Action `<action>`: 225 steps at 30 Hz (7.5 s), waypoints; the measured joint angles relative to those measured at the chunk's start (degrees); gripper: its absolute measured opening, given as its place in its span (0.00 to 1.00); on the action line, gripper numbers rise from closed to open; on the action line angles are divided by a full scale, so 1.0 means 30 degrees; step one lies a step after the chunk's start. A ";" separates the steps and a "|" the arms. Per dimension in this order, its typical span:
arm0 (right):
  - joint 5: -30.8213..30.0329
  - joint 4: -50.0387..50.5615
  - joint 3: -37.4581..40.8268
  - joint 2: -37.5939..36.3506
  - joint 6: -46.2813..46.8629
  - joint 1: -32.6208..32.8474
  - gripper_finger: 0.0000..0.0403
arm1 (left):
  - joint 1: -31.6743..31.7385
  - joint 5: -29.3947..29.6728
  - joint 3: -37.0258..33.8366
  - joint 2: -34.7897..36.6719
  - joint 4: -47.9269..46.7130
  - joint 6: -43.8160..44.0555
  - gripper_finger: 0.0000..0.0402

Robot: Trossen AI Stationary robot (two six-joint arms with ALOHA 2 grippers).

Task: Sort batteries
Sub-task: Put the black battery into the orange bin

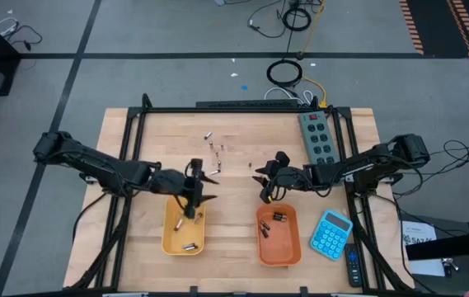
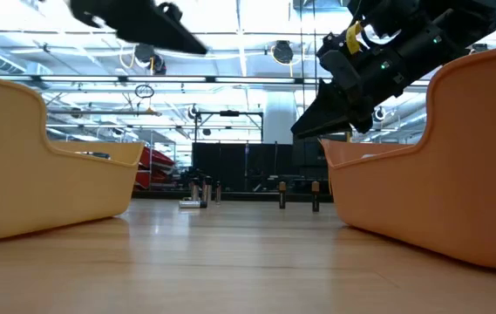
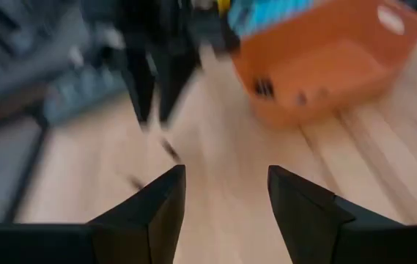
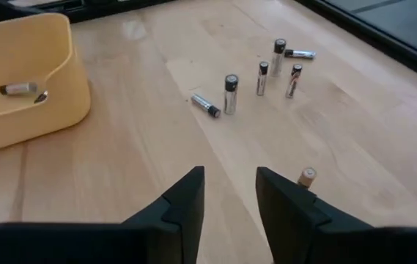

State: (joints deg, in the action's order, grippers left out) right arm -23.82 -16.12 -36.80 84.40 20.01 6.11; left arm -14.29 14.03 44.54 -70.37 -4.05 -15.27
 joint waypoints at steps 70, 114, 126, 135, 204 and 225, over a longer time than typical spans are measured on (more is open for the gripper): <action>0.5343 0.1328 0.2732 -0.4651 -0.3081 -0.0136 0.03 | 0.5689 -0.7388 -0.8018 0.0001 1.6140 -0.0058 0.51; 0.2135 0.0227 0.2732 -0.4703 -0.2050 -0.0958 0.36 | 0.7973 -0.9250 -0.7872 -0.0001 1.7199 0.0488 0.51; 0.4185 -0.1217 0.2725 -0.3061 -0.2554 -0.2477 0.36 | 0.7973 -0.9250 -0.7865 -0.0005 1.7178 0.0488 0.51; 0.4959 -0.1912 0.2725 -0.2168 -0.2481 -0.2810 0.36 | 0.7973 -0.9250 -0.7865 0.0001 1.6984 0.0541 0.51; 0.3928 -0.1011 -0.0291 -0.0015 -0.6500 -0.4362 0.36 | 0.6304 -0.6335 -0.3960 -0.0291 1.3592 0.7519 0.51; 0.9429 -0.4053 0.1450 0.1334 -0.8043 -0.8173 0.36 | 0.0887 0.0148 -0.3989 -0.0291 0.8523 0.8998 0.51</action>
State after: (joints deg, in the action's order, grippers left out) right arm 4.47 -28.28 -32.45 88.40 -4.12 -18.41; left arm -11.63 14.48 32.58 -71.24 21.52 11.73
